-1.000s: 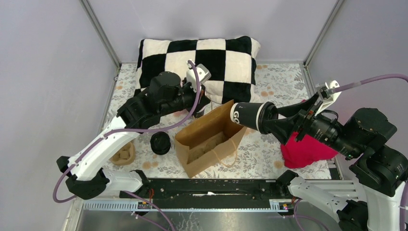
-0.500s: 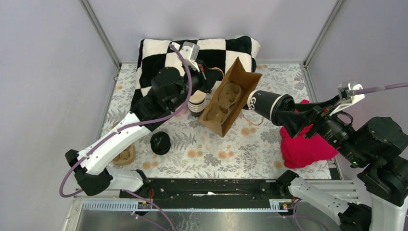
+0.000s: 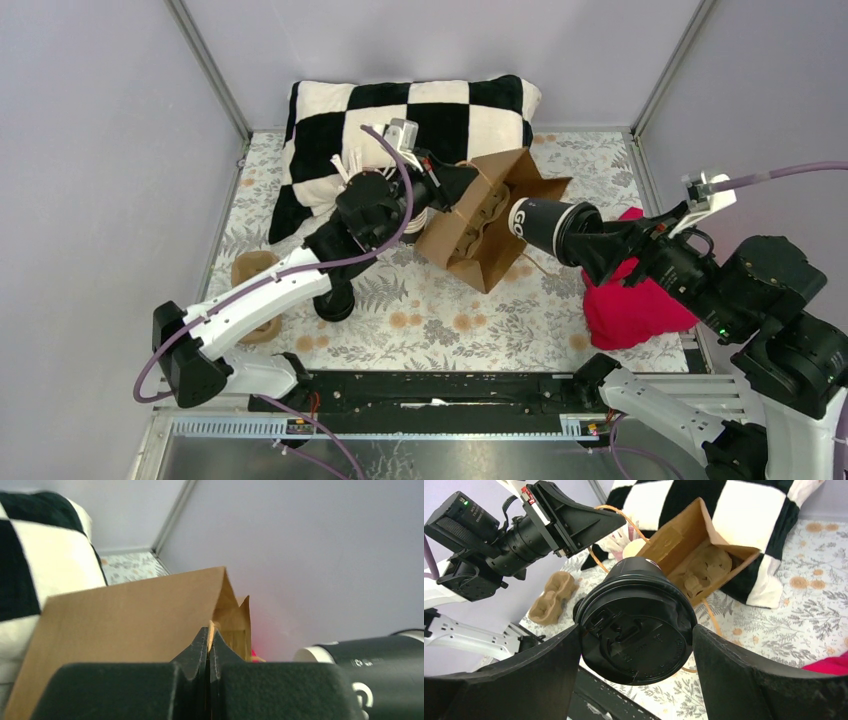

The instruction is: Pack the takeout coffee

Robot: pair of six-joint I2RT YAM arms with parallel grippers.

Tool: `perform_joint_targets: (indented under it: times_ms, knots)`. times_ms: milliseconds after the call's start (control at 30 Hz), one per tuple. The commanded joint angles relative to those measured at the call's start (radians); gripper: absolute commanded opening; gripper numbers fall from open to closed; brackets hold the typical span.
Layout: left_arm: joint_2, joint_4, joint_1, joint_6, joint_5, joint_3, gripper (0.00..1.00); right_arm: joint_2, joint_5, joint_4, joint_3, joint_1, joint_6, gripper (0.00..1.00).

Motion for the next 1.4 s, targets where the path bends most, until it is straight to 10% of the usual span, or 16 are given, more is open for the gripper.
perform_joint_targets:
  times_ms: [0, 867, 1367]
  knots:
    - [-0.052, 0.192, -0.006, -0.086, 0.091, -0.089, 0.0, -0.002, 0.015, -0.016, -0.035, 0.005, 0.016, 0.83]
    - [-0.004, 0.531, -0.011, -0.46, 0.252, -0.207, 0.0, -0.028, 0.114, -0.073, -0.064, 0.005, -0.009, 0.84]
    - [-0.047, 0.213, 0.005, -0.449, 0.264, -0.072, 0.0, 0.001, 0.025, -0.093, -0.003, 0.005, -0.005, 0.85]
